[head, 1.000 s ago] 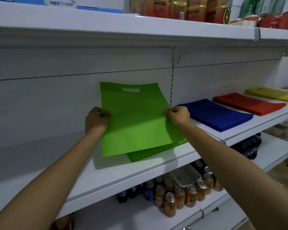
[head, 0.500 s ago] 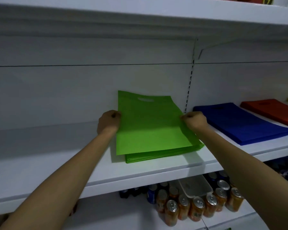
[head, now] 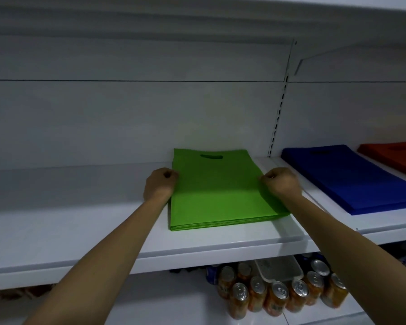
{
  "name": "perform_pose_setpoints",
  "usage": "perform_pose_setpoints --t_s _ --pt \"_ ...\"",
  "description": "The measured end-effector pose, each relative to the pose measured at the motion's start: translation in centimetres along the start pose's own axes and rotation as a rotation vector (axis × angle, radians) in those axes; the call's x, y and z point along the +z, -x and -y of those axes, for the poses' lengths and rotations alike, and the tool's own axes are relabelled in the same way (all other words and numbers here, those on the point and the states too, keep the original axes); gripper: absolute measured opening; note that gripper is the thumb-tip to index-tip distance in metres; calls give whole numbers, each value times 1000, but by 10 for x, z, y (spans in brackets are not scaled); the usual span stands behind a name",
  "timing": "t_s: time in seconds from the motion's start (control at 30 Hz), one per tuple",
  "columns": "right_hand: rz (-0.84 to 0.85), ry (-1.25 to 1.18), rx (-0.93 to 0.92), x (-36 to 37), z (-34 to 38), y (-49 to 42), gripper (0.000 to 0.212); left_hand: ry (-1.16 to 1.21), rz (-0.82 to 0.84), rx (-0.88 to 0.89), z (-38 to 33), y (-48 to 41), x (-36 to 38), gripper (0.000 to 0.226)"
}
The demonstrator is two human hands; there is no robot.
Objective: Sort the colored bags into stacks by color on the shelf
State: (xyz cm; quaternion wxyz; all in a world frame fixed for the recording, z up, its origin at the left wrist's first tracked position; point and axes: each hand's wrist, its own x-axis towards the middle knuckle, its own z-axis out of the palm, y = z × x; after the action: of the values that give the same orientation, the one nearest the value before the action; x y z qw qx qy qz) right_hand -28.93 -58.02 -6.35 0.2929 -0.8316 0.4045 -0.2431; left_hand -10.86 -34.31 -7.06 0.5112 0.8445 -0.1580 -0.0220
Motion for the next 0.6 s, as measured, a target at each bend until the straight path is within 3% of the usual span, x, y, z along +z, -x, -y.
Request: perform_pose_setpoints --t_s 0.23,0.4,0.6 --pt "0 1 -1 1 -10 -6 15 -26 -48 21 4 1 10 37" --pt "38 -28 -5 2 -14 -9 23 118 -79 19 3 9 13 47" --pt "98 -28 0 3 -12 -8 19 -154 125 86 -4 22 13 38"
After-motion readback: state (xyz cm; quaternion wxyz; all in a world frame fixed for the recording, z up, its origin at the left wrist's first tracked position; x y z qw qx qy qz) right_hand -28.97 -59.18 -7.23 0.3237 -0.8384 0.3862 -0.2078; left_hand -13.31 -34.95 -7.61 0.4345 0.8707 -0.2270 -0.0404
